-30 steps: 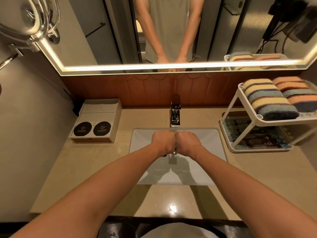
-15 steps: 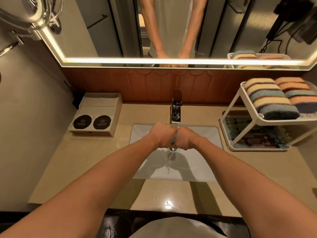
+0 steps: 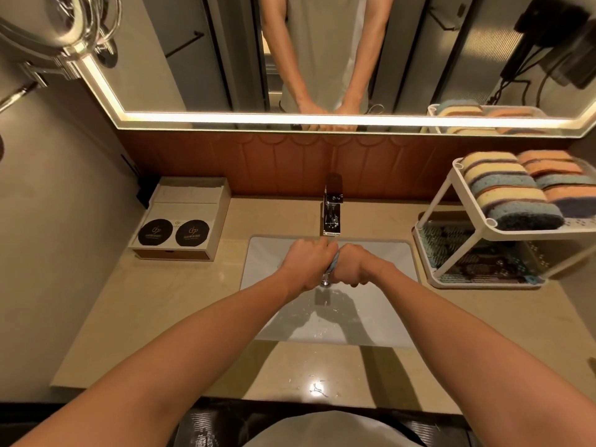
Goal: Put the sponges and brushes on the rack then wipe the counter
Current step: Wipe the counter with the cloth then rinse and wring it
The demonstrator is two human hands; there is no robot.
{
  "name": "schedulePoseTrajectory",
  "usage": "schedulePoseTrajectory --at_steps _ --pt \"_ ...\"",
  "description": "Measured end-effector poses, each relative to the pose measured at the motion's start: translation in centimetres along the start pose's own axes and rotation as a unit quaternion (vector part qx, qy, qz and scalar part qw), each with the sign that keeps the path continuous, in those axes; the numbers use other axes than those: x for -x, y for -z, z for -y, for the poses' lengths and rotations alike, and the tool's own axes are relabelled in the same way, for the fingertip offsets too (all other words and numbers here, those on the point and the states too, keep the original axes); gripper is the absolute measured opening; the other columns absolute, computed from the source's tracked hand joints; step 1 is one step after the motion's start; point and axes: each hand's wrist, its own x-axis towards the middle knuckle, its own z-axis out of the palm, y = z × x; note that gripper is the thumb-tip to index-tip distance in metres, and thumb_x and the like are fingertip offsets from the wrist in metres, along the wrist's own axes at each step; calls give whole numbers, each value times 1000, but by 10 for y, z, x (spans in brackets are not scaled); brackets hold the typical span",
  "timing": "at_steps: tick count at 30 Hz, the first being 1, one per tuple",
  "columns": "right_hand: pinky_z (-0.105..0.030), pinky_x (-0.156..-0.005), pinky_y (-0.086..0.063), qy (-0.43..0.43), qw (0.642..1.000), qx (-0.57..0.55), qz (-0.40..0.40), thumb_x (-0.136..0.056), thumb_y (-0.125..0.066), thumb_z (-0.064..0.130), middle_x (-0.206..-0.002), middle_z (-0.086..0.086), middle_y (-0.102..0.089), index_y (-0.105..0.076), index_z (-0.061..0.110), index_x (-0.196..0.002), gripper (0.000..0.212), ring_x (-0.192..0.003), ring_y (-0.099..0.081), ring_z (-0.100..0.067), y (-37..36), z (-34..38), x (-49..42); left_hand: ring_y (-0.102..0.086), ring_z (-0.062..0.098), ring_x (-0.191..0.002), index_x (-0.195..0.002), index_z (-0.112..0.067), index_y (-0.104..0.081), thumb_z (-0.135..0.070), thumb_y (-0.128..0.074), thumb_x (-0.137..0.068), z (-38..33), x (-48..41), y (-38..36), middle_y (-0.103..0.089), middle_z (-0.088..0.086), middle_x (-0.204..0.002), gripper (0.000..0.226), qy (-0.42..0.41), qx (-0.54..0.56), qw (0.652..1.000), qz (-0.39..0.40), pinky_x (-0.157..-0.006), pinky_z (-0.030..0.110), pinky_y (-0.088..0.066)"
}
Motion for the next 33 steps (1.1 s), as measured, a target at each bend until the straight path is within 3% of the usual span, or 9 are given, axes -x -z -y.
schedulePoseTrajectory --at_steps 3,6,9,11,16,20,25,29,33 --pt "-26 -47 -49 9 1000 -14 -13 -71 -75 26 -74 -4 -69 -62 17 -88 23 -53 -59 -15 -5 -7 -1 -68 30 -93 -118 -15 -56 -21 -67 -87 -1 -1 4 -67 7 -110 33 26 53 998 34 -72 35 -49" --pt "-37 -62 -53 46 990 5 -135 -63 -82 39 -95 0 -55 -46 21 -104 58 -77 -59 -20 -7 -18 4 -64 23 -82 -101 -18 -61 -28 -72 -77 1 -3 9 -68 3 -94 28 117 178 971 105 -73 34 -56" --pt "-37 -83 -46 152 931 129 -305 -68 -79 40 -111 -1 -53 -51 19 -116 59 -99 -54 -23 -16 -36 11 -61 19 -71 -85 -17 -61 -29 -73 -71 9 -12 8 -66 1 -81 22 163 320 917 173 -67 32 -55" --pt "-38 -94 -45 202 899 139 -364 -73 -78 32 -125 -7 -53 -51 13 -132 68 -112 -52 -27 -23 -43 15 -53 19 -64 -79 -14 -59 -25 -74 -71 16 -15 15 -61 4 -75 20 160 389 882 213 -60 32 -46" --pt "-40 -89 -50 217 879 151 -397 -65 -89 23 -125 -12 -56 -49 7 -138 85 -107 -53 -31 -32 -44 17 -50 16 -49 -74 -14 -55 -16 -72 -70 22 -14 39 -55 3 -63 17 154 467 818 297 -46 22 -40" --pt "-39 -70 -52 169 906 141 -362 -67 -88 18 -107 -10 -62 -59 10 -123 64 -93 -60 -31 -29 -43 13 -50 17 -49 -73 -15 -56 -17 -72 -70 14 -18 40 -57 3 -63 17 124 433 836 313 -47 23 -41" --pt "-35 -65 -44 101 944 165 -267 -81 -69 20 -97 -9 -67 -61 13 -105 26 -85 -65 -31 -6 -25 17 -67 22 -69 -97 -10 -66 -15 -72 -78 5 -21 38 -72 10 -87 20 97 313 916 232 -63 34 -60" --pt "-32 -63 -40 59 960 183 -203 -79 -61 15 -90 -7 -68 -65 15 -94 15 -73 -57 -28 -5 -12 14 -65 23 -69 -100 -11 -64 -9 -65 -81 6 -13 34 -70 7 -88 19 57 171 969 170 -53 30 -52" --pt "-30 -61 -41 39 974 169 -144 -76 -64 19 -78 -2 -62 -61 18 -82 7 -68 -56 -24 -2 -11 11 -61 27 -77 -108 -13 -58 -12 -64 -83 4 -9 18 -69 8 -98 25 31 125 986 102 -64 34 -46"
